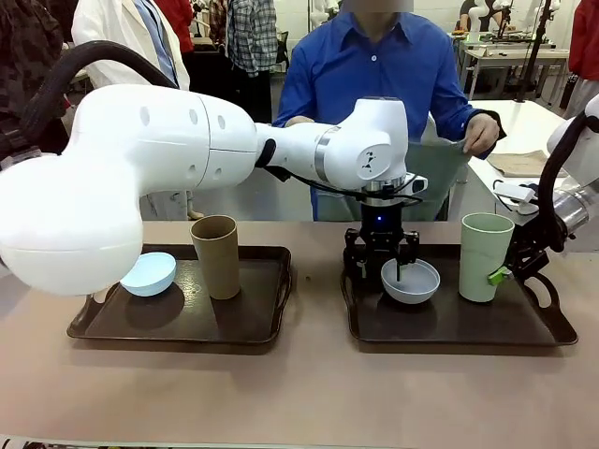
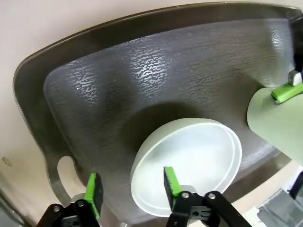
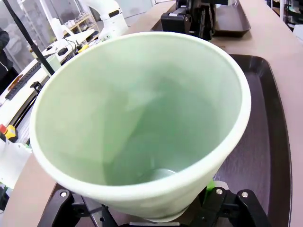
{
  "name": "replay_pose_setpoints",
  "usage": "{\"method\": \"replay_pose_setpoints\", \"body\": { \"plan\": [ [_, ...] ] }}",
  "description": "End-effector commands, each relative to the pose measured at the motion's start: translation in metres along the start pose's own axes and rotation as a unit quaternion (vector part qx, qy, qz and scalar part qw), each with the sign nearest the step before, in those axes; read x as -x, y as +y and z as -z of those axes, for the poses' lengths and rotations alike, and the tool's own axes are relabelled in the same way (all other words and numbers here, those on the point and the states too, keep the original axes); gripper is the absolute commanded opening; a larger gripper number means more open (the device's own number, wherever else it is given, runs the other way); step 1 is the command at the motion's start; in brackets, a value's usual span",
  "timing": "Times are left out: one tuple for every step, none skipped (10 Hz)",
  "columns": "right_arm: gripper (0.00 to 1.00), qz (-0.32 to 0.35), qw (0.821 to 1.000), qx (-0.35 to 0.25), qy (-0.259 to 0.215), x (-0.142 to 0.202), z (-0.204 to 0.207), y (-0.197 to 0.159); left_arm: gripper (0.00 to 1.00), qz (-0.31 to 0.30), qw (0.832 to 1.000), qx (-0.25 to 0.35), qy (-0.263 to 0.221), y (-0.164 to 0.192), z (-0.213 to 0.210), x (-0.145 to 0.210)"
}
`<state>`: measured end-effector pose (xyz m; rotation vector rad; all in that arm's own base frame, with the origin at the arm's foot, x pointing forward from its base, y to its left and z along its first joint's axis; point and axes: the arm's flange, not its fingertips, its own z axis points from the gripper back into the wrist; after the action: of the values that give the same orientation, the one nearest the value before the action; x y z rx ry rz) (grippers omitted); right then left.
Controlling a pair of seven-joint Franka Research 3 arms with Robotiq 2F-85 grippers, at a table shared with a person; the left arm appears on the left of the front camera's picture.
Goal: Set up a tray with a mat and arrange the tableware.
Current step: Pick up the Picnic Bowl and Reusable plastic cup from the Handle tray in front of the human's position and hold them in the air.
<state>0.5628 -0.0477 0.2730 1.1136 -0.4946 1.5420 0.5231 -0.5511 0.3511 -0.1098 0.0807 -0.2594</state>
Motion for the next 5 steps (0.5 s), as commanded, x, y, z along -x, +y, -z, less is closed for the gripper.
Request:
{"method": "replay_pose_setpoints", "body": {
  "plan": [
    [0.0, -0.018, 1.0, 0.002, -0.013, 0.0019, -0.0002, -0.0078, 0.0, -0.017, 1.0, -0.01, 0.012, -0.0105, -0.0081, -0.0121],
    [0.0, -0.019, 1.0, 0.002, -0.013, 0.0018, -0.0002, -0.0079, 0.0, -0.017, 1.0, -0.009, 0.013, -0.0104, -0.0081, -0.0119],
    [0.24, -0.02, 1.0, 0.003, -0.013, 0.0017, -0.0008, -0.0083, 0.0, -0.019, 1.0, -0.008, 0.014, -0.0102, -0.0083, -0.0123],
    [0.24, -0.025, 1.0, 0.004, -0.014, 0.001, -0.0008, -0.0082, 0.1, -0.021, 1.0, -0.008, 0.014, -0.01, -0.0095, -0.012],
    [0.0, -0.03, 0.999, 0.006, -0.014, 0.0006, -0.0007, -0.0079, 0.01, -0.021, 1.0, -0.007, 0.014, -0.0097, -0.0111, -0.0116]
  ]
}}
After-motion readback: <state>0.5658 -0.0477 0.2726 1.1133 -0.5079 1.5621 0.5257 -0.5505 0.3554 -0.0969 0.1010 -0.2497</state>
